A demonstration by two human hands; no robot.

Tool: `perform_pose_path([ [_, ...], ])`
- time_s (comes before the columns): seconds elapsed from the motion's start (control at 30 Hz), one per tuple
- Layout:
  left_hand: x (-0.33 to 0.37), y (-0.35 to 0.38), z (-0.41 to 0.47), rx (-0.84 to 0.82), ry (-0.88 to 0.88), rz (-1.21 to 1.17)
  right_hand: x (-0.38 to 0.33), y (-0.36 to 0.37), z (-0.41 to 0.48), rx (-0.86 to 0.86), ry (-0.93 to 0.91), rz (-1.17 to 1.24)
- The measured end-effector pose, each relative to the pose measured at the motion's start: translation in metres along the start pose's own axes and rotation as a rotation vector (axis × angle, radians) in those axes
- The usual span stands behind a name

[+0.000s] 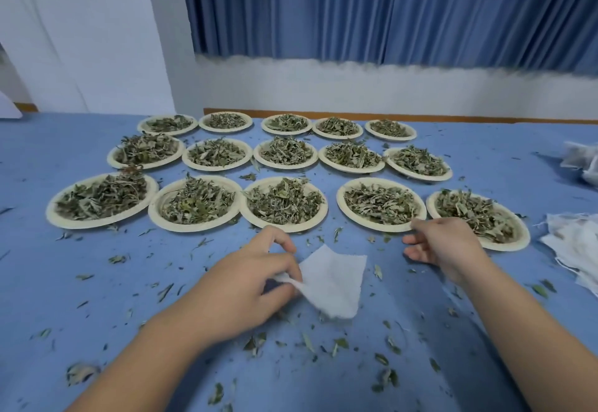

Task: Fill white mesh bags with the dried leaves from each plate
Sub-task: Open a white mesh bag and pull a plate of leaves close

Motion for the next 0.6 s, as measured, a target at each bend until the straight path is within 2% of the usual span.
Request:
perform_pose_path([
  [0.17,-0.001,-0.008,0.001,0.14,0.02,-0.109,-0.007,0.012,0.004,0.002,0.092,0.057],
  [0.3,-0.012,-0.011,0.001,0.229,-0.162,-0.278,-0.012,0.011,0.005,0.011,0.122,0.129],
  [0.4,-0.018,-0.013,0.0,0.265,-0.286,-0.425,-0.014,0.002,0.004,0.015,0.099,0.168],
  [0.5,-0.018,-0.017,0.001,0.342,-0.31,-0.522,-0.014,-0.016,-0.001,-0.016,0.072,0.179],
  [0.6,-0.011,-0.027,0.006,0.439,-0.297,-0.71,-0.013,-0.037,-0.009,-0.096,0.027,0.085],
])
Point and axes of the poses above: each hand's wrist, its own z-axis towards the middle knuckle, its own y-axis out of the palm, x = y × z, the point moved 6 cm from there along z, towards the middle knuckle, and after that the axes turned 8 degrees about x, right-handed, at the moved point
